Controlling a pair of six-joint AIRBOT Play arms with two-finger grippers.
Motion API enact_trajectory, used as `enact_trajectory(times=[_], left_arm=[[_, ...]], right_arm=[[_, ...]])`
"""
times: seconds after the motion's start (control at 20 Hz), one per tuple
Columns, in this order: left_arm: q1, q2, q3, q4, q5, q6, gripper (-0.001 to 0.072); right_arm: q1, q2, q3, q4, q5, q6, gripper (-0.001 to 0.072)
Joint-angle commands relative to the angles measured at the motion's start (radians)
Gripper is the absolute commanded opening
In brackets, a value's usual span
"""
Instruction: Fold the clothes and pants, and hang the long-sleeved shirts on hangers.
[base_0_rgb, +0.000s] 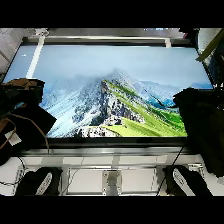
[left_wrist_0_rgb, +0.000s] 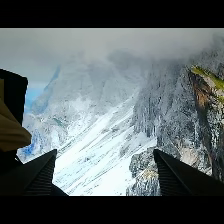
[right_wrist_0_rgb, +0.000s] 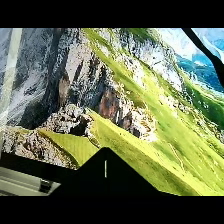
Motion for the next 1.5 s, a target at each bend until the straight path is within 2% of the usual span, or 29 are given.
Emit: enact_trajectory(times=[0.0,0.75,0.8,0.9,1.05,1.1,1.15,1.25,1.35,1.45], left_arm=[[0.000,0.000,0.001,0.000,0.000,0.000,0.0695],[0.000,-0.036,0.001,0.016,0.024,0.000,0.0691],[0.001,-0.059,0.001,0.085,0.022,0.000,0.0644],[0.022,-0.105,0.001,0.295,-0.006,0.000,0.0323],[0.179,-0.189,0.001,0.461,-0.002,-0.024,0.0416],[0.267,-0.227,0.001,0.458,0.007,-0.047,0.0629],[0.349,-0.267,0.001,0.456,0.009,-0.098,0.0708],[0.502,-0.362,0.001,0.441,0.026,-0.172,0.0708],[0.593,-0.451,0.001,0.391,0.078,-0.183,0.0707],[0.621,-0.529,0.002,0.397,0.111,-0.183,0.0707]], right_arm=[[0.001,0.000,0.000,-0.026,0.002,-0.002,0.0023],[0.001,-0.002,0.000,-0.029,-0.002,-0.002,0.0023],[0.001,-0.002,0.000,-0.028,-0.001,-0.002,0.0023],[0.001,-0.001,0.000,-0.027,0.004,-0.001,0.0023],[0.001,-0.002,0.000,-0.028,0.000,-0.001,0.0022],[0.001,-0.002,-0.001,-0.027,-0.005,-0.001,0.0023],[0.001,-0.002,-0.001,-0.027,-0.013,-0.001,0.0023],[0.001,-0.002,-0.001,-0.025,-0.037,0.000,0.0023],[0.001,-0.002,-0.001,-0.025,-0.055,0.000,0.0023],[0.001,-0.002,-0.001,-0.025,-0.057,-0.001,0.0022]])
